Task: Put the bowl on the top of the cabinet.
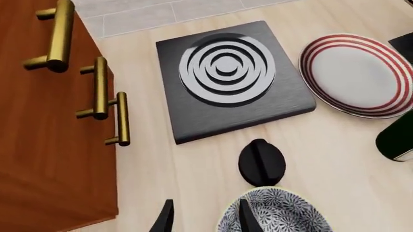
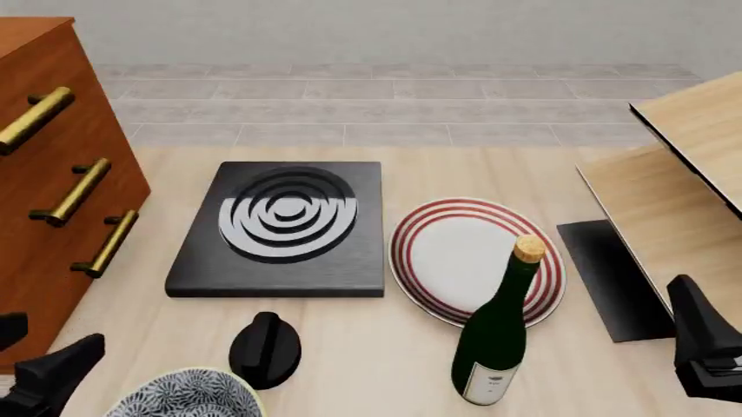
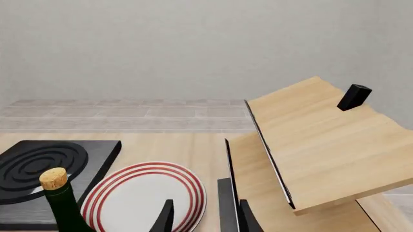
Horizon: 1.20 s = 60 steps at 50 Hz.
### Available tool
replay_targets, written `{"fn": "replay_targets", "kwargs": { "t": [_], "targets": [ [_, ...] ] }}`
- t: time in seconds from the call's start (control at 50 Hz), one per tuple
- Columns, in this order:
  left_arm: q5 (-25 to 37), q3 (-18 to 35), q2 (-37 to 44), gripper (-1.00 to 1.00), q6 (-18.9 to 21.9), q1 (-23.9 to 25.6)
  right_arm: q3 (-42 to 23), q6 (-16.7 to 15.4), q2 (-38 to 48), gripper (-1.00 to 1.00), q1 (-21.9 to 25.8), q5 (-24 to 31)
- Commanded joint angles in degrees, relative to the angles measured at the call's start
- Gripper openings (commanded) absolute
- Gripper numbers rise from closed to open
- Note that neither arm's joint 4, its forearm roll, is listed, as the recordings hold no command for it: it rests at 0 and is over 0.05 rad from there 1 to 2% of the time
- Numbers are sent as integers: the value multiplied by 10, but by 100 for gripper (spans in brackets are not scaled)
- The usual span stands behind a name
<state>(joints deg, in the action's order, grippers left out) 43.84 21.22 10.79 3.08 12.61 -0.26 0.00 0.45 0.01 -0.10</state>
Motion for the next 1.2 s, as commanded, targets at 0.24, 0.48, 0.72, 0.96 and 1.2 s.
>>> {"fn": "replay_targets", "kwargs": {
  "t": [0.24, 0.48, 0.72, 0.96, 1.2],
  "targets": [
    [41, -3, 2, 100, 35, 16, 0, 0, 0, 100, 0, 0],
    [87, 12, -13, 100, 57, 19, 0, 0, 0, 100, 0, 0],
    [108, 11, -29, 100, 74, 40, 0, 0, 0, 100, 0, 0],
    [111, 13, -17, 100, 75, 58, 0, 0, 0, 100, 0, 0],
    [99, -2, -5, 100, 80, 64, 0, 0, 0, 100, 0, 0]
  ]
}}
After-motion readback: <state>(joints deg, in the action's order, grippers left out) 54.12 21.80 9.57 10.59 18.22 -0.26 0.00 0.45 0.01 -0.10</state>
